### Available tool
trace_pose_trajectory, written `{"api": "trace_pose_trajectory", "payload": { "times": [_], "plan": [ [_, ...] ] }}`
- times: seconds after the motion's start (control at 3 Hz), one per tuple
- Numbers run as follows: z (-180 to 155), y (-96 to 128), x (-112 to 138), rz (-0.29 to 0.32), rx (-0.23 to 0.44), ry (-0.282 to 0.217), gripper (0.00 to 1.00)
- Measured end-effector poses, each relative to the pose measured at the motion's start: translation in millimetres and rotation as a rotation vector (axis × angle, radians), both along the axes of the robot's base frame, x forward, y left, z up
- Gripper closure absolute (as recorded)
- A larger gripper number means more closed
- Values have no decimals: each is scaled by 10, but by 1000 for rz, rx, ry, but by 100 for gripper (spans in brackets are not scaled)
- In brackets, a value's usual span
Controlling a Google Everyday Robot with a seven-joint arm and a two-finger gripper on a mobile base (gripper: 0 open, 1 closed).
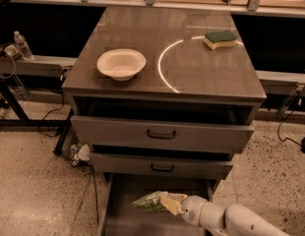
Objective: Place green jalapeno chip bag into bottom drawer
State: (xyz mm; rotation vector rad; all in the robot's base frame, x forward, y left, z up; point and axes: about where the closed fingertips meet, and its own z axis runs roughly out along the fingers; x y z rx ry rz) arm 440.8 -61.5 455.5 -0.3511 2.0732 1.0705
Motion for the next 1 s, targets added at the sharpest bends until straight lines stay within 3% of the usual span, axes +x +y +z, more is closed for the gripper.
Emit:
{"api": "trace_pose_trajectory", "payload": {
  "times": [0.33, 0.67, 1.0],
  "plan": [
    [-305, 164, 87, 36, 24, -2, 100],
    [-717, 355, 240, 77, 50, 0, 79],
    [-953, 475, 352, 105, 59, 2, 48]
  ]
}}
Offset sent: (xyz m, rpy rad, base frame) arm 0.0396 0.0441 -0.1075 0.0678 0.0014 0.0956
